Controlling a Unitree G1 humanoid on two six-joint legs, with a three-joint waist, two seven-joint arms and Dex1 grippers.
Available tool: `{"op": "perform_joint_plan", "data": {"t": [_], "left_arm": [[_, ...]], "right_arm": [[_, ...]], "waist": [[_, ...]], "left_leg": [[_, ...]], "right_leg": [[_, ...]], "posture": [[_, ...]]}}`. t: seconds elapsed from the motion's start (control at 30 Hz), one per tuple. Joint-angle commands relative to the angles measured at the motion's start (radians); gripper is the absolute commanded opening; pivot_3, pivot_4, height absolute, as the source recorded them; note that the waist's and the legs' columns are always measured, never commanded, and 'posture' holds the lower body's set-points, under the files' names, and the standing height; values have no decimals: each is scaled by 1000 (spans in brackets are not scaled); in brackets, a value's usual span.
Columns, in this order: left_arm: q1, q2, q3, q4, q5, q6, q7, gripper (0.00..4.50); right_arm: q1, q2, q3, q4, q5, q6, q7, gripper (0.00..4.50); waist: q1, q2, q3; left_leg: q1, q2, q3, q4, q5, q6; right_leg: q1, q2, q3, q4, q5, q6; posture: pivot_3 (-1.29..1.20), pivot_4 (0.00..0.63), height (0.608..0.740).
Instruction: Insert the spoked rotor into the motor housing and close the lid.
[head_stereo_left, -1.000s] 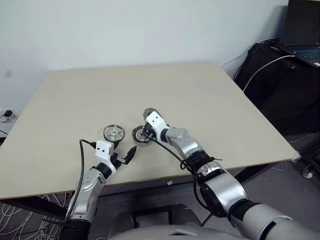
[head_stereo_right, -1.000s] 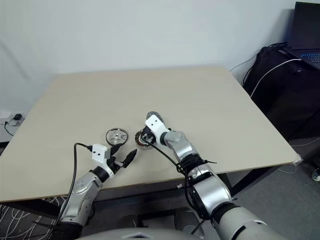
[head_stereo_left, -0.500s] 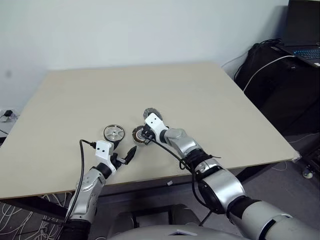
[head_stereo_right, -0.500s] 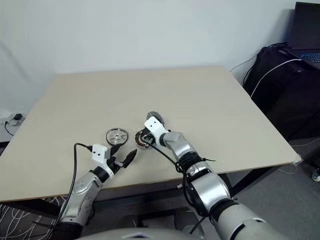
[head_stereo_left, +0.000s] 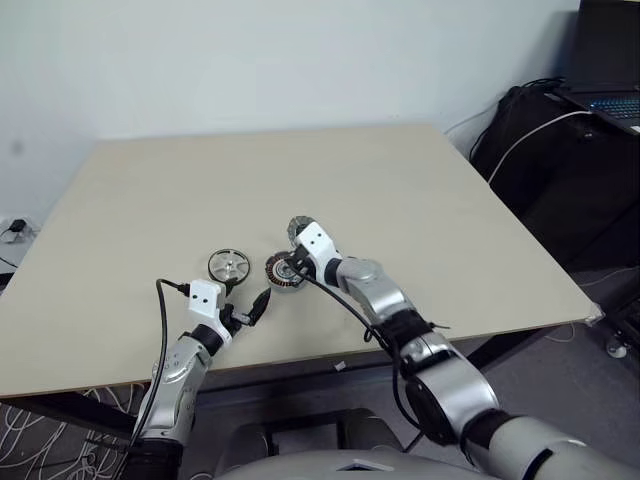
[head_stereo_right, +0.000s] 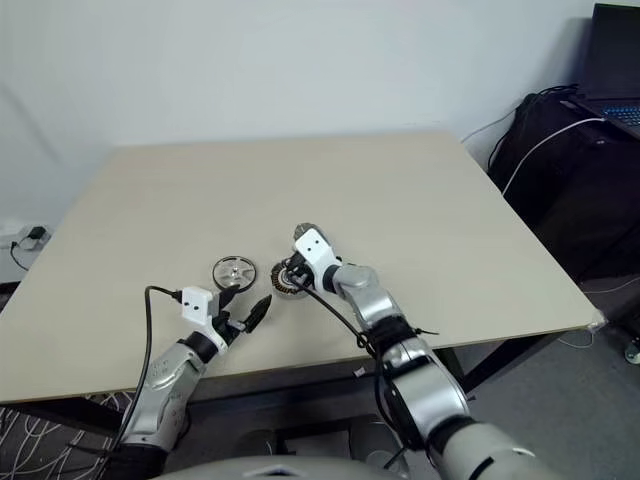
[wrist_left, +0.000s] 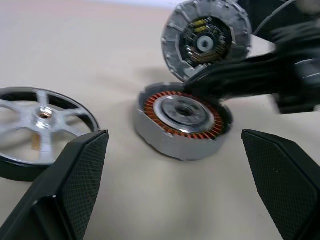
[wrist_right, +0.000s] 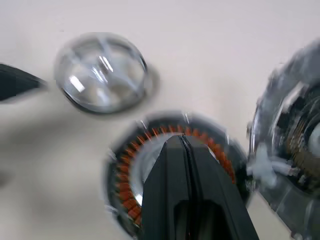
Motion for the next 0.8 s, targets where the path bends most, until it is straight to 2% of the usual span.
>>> {"op": "perform_joint_plan", "data": {"t": [0.03,0.2,0.43,0.6,0.8], "left_arm": [[-36,-4,55,4,-6,8,55,4500],[-22,-10,87,-50,-114,109,15,4500],[-10,-32,152,-70,-203,191,49,4500],[-69,-70,253,-28,-306,291,142,4500],[-166,-61,306,73,-362,402,155,4500]], "right_arm": [[67,-45,-36,-229,42,66,1,25],[154,-105,-101,-390,88,173,-46,25],[199,-135,-106,-451,111,232,-66,25],[210,-128,-102,-471,121,249,-78,25],[205,-126,-98,-478,127,255,-87,25]], "waist": [[3,0,0],[4,0,0],[2,0,0],[10,-1,0],[14,-1,0]], "left_leg": [[0,0,-1,0,0,0],[0,0,1,1,0,0],[0,0,1,2,0,0],[0,0,1,2,0,0],[0,0,1,2,0,0]], "right_leg": [[0,0,0,0,0,0],[1,0,0,-1,-3,-4],[0,0,0,0,-3,-5],[1,0,0,-1,-3,-4],[1,0,0,-1,-3,-4]], "posture": [[0,0,740],[0,0,740],[0,0,740],[0,0,740],[0,0,740]]}}
